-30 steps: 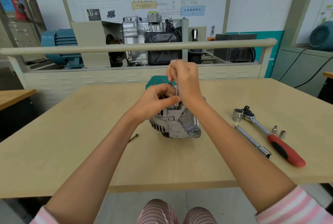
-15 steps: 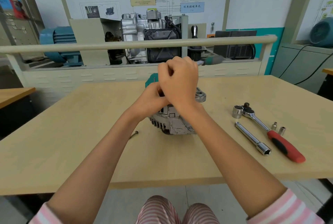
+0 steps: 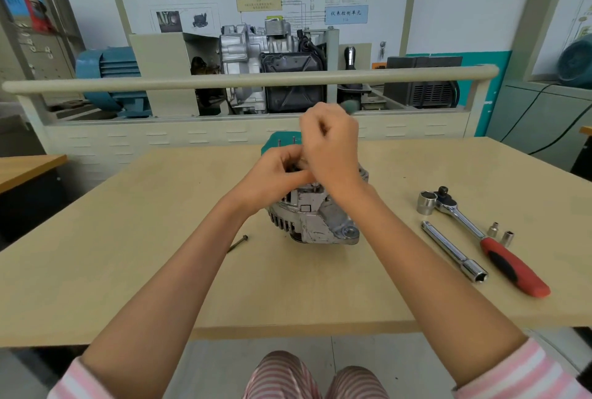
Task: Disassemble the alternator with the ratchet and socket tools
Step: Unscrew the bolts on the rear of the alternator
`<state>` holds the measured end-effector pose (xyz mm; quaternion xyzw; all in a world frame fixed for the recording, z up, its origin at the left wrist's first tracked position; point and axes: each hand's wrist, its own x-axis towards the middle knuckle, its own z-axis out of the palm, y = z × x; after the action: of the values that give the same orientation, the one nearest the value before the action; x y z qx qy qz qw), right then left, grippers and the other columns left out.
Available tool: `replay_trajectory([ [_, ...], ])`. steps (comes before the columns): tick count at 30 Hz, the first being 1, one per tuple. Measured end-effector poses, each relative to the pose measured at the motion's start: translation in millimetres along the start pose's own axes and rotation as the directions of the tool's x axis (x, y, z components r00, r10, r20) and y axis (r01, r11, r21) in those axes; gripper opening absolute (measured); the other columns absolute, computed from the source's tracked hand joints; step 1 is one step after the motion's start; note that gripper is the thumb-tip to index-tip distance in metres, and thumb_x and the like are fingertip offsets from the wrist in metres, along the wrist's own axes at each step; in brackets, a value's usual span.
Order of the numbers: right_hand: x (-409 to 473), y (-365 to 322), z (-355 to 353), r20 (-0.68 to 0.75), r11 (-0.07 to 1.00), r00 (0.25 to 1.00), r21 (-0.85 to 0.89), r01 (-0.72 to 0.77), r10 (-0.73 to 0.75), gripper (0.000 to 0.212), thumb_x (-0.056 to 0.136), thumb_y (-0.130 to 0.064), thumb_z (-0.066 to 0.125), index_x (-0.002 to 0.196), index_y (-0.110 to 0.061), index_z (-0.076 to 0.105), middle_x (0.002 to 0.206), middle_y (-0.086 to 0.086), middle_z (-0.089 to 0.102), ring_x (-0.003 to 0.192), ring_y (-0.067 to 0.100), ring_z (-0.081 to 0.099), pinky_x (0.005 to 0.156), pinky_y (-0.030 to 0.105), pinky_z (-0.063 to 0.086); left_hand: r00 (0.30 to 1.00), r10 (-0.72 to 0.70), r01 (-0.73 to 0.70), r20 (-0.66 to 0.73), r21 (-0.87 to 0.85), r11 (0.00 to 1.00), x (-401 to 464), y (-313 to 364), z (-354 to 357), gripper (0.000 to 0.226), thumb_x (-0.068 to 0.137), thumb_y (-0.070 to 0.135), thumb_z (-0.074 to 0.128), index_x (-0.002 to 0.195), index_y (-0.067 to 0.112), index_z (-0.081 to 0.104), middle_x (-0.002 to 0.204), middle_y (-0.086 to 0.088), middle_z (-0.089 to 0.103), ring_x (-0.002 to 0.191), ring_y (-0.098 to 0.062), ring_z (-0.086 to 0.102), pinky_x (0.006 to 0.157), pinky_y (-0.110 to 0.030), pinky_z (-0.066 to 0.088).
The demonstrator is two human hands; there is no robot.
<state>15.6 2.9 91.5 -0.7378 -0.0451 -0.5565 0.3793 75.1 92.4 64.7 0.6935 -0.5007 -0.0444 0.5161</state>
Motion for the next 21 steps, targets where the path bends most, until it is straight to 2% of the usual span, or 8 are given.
replay_trajectory([
  [3,-12.7,-4.6,8.0,-0.099,0.818,0.972,-0.562,0.122,-0.213,0.028,0.075,-0.021,0.044,0.05,-0.014,0.051,0.054,0.001,0.047,0.063,0.02,0.041,0.068,0.034,0.033,0.997,0.046,-0.047,-0.063,-0.013,0.999,-1.2,1.8,2.6,0.034,0.083,-0.006,0.058,0.091,0.027,0.058,0.083,0.004,0.064,0.076,0.0,0.058,0.068,-0.021,0.049],
  [6,-17.7,-8.2,13.8,-0.09,0.716,0.969,-0.69,0.107,-0.231,0.031,0.073,-0.024,0.043,0.06,-0.005,0.063,0.063,0.008,0.056,0.068,0.025,0.047,0.071,0.037,0.036,0.989,0.101,-0.101,-0.106,-0.001,0.995,-3.8,6.7,6.9,0.044,0.086,-0.006,0.055,0.093,0.036,0.047,0.088,0.011,0.057,0.077,0.014,0.056,0.064,-0.008,0.045],
  [9,-12.7,-9.7,12.2,-0.086,0.843,0.976,-0.523,0.128,-0.202,0.023,0.073,-0.017,0.051,0.053,-0.007,0.058,0.055,0.004,0.048,0.064,0.021,0.039,0.071,0.034,0.033,0.993,0.093,-0.091,-0.079,0.025,0.996,-3.1,7.6,7.0,0.035,0.086,-0.007,0.053,0.089,0.028,0.05,0.082,0.007,0.057,0.071,0.013,0.054,0.062,-0.009,0.044],
  [12,-5.9,-9.0,8.7,-0.016,0.976,0.991,-0.174,0.129,-0.134,0.033,0.075,-0.012,0.047,0.046,-0.019,0.032,0.047,-0.008,0.031,0.057,0.015,0.032,0.065,0.029,0.026,0.998,0.036,-0.035,-0.046,0.026,0.999,-2.1,4.4,4.8,0.018,0.084,-0.004,0.057,0.084,0.013,0.06,0.074,-0.003,0.066,0.07,0.0,0.056,0.064,-0.02,0.045],
  [13,-3.1,-8.5,6.9,0.009,0.997,0.997,-0.021,0.075,-0.075,0.036,0.076,-0.011,0.044,0.045,-0.02,0.028,0.045,-0.007,0.028,0.053,0.014,0.03,0.062,0.029,0.026,0.999,0.026,-0.025,-0.034,0.015,1.0,-2.1,2.8,4.1,0.015,0.084,-0.003,0.06,0.084,0.012,0.063,0.074,0.001,0.069,0.071,-0.002,0.059,0.065,-0.02,0.048],
  [16,8.4,-6.4,-1.4,0.171,0.905,0.972,0.368,-0.216,0.162,0.038,0.081,-0.015,0.038,0.043,-0.018,0.031,0.043,0.003,0.029,0.048,0.017,0.031,0.056,0.028,0.031,1.0,0.014,-0.014,-0.011,0.009,1.0,-0.9,-0.1,1.6,0.006,0.086,0.008,0.064,0.089,0.011,0.067,0.078,0.004,0.07,0.076,-0.006,0.063,0.07,-0.024,0.051],
  [18,16.2,-0.4,-5.2,0.265,0.839,0.942,0.447,-0.311,0.208,0.048,0.091,-0.014,0.034,0.043,-0.018,0.032,0.042,0.004,0.031,0.046,0.014,0.034,0.056,0.022,0.036,1.0,0.008,-0.008,0.001,-0.023,1.0,-0.8,0.9,-0.1,0.01,0.087,0.013,0.064,0.083,0.021,0.068,0.074,0.012,0.069,0.072,0.0,0.062,0.067,-0.015,0.048],
  [21,20.8,2.5,-6.5,0.311,0.819,0.927,0.462,-0.34,0.209,0.055,0.096,-0.008,0.031,0.041,-0.018,0.033,0.039,0.002,0.032,0.044,0.013,0.035,0.057,0.021,0.037,1.0,-0.012,0.012,0.013,-0.033,0.999,-0.4,0.7,-0.4,0.012,0.087,0.014,0.064,0.08,0.025,0.066,0.073,0.013,0.068,0.072,-0.001,0.062,0.069,-0.015,0.048],
])
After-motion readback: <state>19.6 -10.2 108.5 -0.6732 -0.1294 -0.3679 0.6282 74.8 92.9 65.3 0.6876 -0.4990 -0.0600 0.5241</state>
